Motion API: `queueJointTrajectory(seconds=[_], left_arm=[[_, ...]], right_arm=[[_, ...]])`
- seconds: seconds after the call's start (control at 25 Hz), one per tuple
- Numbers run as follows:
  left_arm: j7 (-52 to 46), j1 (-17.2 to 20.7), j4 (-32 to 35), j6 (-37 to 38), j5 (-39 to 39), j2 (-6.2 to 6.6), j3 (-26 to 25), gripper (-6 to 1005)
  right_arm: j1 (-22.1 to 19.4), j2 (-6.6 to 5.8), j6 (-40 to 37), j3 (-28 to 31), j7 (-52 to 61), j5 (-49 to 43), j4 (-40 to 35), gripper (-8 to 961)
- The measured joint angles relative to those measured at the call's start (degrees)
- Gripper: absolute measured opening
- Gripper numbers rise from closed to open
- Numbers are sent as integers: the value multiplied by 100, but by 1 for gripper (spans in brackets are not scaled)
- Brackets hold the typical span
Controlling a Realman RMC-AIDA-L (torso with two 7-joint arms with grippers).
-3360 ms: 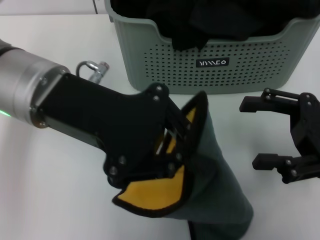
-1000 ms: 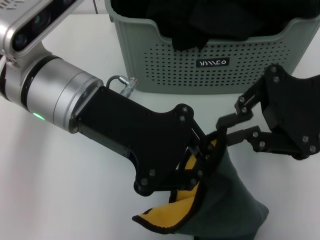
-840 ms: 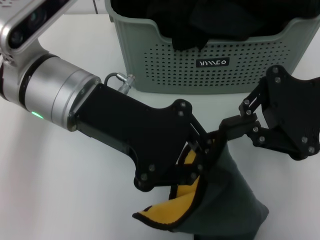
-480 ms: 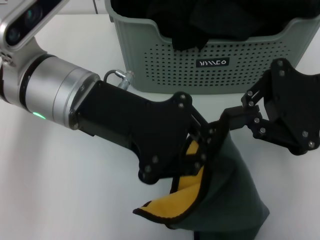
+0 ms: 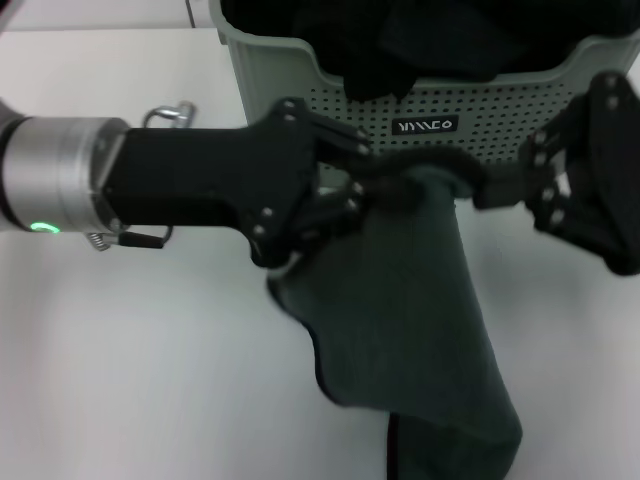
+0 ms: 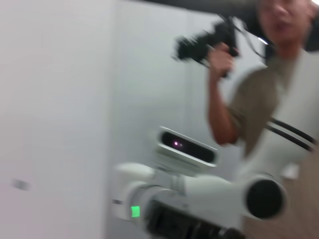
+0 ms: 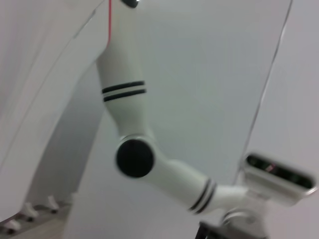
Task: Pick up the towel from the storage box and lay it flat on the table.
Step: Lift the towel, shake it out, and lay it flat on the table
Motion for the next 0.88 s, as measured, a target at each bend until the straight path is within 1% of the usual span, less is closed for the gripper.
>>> queueJointTrajectory(seconds=[0.16,0.28,0.44,0.64,0.68,0.72,0.76,0.8,0.84,0.88], left_arm=[[347,220,-328,-18,-116,-6,-216,113],[517,321,-517,-19,-145,-14,-225,132],[862,368,-876,-19,-147,-30,-227,134],[1336,364,-1325,-46,-147,-34,-202,299],[1441,346,-1429,-67,-148,-38,-204,305],[1532,330,-1514,-82,-151,-45,-210,311],[1626,320,-1579,-89,-165,-52,-216,317],[1744,313,-1666,-94,-196,-61,-219,317],[1851,312,-1736,-96,-237,-67,-214,317],[1959,313,-1803,-97,-306,-69,-207,317]], right_arm=[[-146,3,237,129,251,182,-522,0],[-185,21,503,109,431,204,-833,0],[-152,8,629,122,608,256,-1071,0],[-128,-30,805,139,964,266,-1665,0],[-128,-30,805,139,964,266,-1665,0],[-96,-91,801,145,1129,274,-2016,0],[-85,-103,795,145,1142,277,-2052,1],[-45,-151,769,146,1202,313,-2144,1],[1,-210,723,146,1251,352,-2202,1],[83,-302,643,146,1311,429,-2249,1]])
